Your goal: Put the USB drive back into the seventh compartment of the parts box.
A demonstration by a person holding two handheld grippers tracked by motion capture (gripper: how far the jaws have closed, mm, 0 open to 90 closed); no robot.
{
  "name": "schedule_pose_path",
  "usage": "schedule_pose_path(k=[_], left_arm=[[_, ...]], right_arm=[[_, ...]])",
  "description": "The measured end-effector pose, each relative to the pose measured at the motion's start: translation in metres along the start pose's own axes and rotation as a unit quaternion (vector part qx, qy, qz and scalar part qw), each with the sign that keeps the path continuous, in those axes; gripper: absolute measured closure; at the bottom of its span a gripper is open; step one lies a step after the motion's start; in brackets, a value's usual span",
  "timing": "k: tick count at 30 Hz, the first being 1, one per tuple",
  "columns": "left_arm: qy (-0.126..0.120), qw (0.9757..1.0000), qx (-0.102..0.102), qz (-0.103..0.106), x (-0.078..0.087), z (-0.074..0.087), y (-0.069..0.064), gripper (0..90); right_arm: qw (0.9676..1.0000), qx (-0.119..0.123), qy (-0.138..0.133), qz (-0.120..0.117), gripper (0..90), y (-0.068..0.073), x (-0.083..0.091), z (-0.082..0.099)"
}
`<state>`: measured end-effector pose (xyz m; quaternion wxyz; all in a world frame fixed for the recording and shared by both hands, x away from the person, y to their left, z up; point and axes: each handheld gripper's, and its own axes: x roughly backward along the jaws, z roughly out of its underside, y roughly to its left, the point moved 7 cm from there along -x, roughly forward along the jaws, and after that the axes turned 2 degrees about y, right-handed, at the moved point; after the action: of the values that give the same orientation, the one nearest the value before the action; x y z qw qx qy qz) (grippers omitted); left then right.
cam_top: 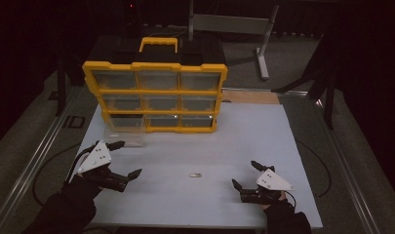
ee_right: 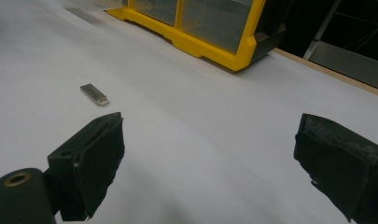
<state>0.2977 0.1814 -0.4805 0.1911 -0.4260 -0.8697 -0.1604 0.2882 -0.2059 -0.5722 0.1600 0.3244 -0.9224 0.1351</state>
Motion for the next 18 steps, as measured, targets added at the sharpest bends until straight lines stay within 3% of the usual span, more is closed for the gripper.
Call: schedule_pose_path(k=[18], left_arm=[[0.027,0.9986,-0.026,0.038,-0.025,-0.019,-0.016,0.2]], right_arm=[[1.0000,0.000,-0.002,-0.004,8.6,0.001,-0.001,0.000]])
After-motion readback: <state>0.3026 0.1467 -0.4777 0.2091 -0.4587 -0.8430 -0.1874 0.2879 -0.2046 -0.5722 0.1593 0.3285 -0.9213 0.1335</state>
